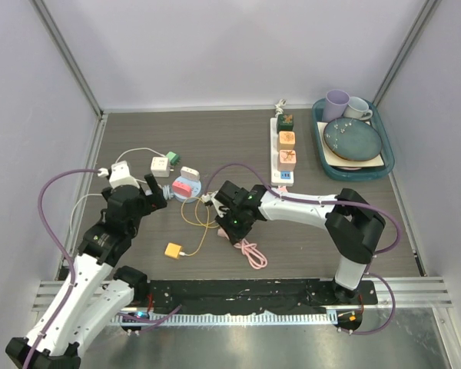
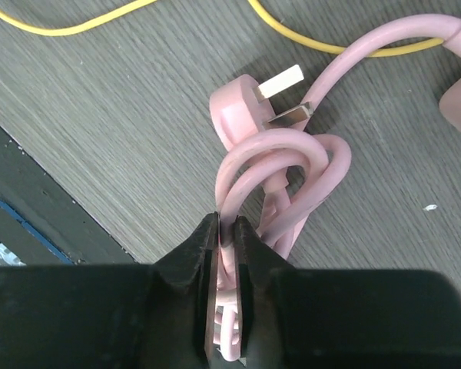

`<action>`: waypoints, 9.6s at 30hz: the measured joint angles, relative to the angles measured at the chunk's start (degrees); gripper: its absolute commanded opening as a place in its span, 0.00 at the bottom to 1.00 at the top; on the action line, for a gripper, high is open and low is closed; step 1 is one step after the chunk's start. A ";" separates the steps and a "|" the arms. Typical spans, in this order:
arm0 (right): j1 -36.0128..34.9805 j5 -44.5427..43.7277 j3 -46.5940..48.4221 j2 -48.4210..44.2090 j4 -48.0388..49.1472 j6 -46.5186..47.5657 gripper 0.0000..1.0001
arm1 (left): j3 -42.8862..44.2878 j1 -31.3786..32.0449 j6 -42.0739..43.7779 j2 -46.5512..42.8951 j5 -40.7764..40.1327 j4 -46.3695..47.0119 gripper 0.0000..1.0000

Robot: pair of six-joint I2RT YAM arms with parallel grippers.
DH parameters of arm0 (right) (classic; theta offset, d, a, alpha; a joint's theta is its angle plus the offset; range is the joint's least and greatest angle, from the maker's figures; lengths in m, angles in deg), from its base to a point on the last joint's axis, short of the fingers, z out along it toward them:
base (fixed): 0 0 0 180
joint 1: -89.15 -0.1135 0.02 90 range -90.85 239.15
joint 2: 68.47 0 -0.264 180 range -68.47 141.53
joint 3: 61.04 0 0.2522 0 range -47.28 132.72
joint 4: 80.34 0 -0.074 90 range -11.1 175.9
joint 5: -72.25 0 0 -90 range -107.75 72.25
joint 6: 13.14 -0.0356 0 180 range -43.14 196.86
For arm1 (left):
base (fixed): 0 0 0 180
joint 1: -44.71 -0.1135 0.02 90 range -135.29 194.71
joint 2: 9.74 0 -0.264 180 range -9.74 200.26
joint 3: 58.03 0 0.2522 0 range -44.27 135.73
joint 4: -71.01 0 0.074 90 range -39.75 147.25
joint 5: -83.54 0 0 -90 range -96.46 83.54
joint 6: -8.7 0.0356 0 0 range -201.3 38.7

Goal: Insert the plug
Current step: Move the socket to the center of the board, then pick up the plug from the center of the board, then adjust the socket at the center of the board.

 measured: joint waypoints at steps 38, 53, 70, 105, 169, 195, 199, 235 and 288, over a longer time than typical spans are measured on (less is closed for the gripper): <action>21.22 4.20 -13.05 -16.92 9.18 -0.35 0.83 | 46.34 -17.14 7.50 74.01 12.87 -6.51 0.92; 21.57 4.39 -13.86 -16.90 10.49 -0.31 0.82 | 50.18 -17.18 9.05 78.97 17.20 -8.83 0.47; 21.20 3.58 -17.22 -19.26 15.98 -2.51 0.80 | 43.67 -17.11 6.01 55.78 23.39 -9.14 0.13; 10.93 -0.50 -23.91 -24.94 45.46 -0.28 0.81 | 21.11 6.16 -2.40 37.27 29.59 3.65 0.14; 33.09 42.14 -1.49 -16.81 15.74 -12.22 0.01 | 9.99 40.11 62.66 31.63 5.46 31.80 0.96; 25.33 5.55 -27.98 -40.24 40.13 -29.27 0.01 | 0.02 38.34 25.79 33.59 5.77 54.27 1.00; 24.70 5.14 -29.14 -41.07 42.60 -31.19 0.01 | 0.42 37.22 23.76 35.98 6.64 56.17 0.96; 34.34 25.62 -8.94 -33.94 12.94 -17.70 0.90 | -0.81 33.79 33.29 36.44 23.91 59.80 0.00; 41.94 0.24 -13.00 -39.89 2.95 -10.58 0.01 | 15.08 29.68 31.41 52.43 15.67 31.01 0.91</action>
